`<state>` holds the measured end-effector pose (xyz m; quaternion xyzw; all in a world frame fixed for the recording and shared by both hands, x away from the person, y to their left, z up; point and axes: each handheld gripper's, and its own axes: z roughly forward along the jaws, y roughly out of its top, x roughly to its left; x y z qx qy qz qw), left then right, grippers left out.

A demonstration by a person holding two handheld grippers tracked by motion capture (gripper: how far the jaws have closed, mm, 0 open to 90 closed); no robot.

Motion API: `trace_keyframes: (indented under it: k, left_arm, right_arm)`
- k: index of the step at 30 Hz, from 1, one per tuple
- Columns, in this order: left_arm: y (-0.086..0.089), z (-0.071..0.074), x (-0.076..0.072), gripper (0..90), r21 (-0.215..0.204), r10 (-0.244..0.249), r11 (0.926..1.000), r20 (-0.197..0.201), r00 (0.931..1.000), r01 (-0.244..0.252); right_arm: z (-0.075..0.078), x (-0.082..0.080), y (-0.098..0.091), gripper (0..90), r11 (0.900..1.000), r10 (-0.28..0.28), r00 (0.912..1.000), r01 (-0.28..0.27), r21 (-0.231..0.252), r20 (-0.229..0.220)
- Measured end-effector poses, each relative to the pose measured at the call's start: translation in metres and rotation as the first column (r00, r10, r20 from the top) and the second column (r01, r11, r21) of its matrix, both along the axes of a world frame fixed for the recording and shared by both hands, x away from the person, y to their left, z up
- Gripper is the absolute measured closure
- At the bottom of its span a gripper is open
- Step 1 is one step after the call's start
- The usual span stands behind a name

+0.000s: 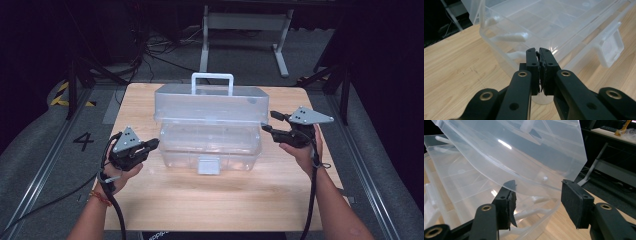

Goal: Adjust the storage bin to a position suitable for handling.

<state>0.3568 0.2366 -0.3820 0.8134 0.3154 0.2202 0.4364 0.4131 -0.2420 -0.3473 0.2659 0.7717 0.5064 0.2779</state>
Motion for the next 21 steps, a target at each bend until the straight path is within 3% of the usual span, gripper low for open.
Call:
trace_keyframes:
  k: [21]
  left_arm:
    - [-0.005,-0.012,0.000,84.3,0.025,-0.013,0.9996,-0.021,0.9997,0.013]
  right_arm:
    - [0.017,0.012,0.006,57.8,0.9967,-0.059,0.9973,0.057,0.057,0.043]
